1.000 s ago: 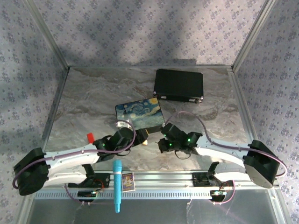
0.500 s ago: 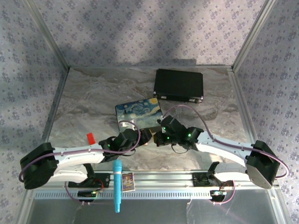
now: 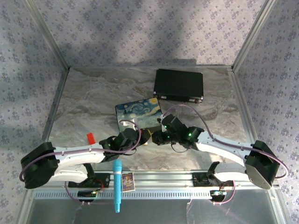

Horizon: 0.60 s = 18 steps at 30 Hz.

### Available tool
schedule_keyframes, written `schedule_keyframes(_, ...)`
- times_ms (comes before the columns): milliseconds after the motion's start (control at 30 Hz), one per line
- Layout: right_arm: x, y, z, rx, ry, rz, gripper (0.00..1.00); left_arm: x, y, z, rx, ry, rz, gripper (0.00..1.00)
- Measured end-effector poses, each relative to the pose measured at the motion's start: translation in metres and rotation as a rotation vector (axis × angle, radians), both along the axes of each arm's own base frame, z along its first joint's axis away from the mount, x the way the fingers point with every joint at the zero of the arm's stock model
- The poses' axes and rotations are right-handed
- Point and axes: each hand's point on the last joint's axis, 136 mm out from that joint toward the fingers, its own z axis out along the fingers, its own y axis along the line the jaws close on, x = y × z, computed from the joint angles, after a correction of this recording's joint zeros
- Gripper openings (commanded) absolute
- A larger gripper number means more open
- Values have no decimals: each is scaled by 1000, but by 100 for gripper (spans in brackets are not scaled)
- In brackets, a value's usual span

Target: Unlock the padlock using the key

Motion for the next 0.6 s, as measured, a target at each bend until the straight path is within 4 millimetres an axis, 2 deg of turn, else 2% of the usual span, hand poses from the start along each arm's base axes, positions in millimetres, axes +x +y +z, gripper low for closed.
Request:
schedule_keyframes(100, 7, -10, -6, 20, 17, -22, 71, 5, 5, 6, -2, -19, 5, 0)
schedule_keyframes(167, 9, -13, 0, 68, 2, -20, 72, 9, 8, 15, -20, -43, -4, 0)
schedule_keyframes(400, 26, -17, 62, 368, -112, 38, 66, 20, 20, 55, -69, -169, -110, 0)
schedule_keyframes(500, 24, -12, 86, 456, -161, 109, 61, 15, 19, 65, -78, -214, -184, 0)
schedule_keyframes(600, 15, -6, 100, 509, -193, 188, 54, 9, 15, 73, -92, -240, -264, 0)
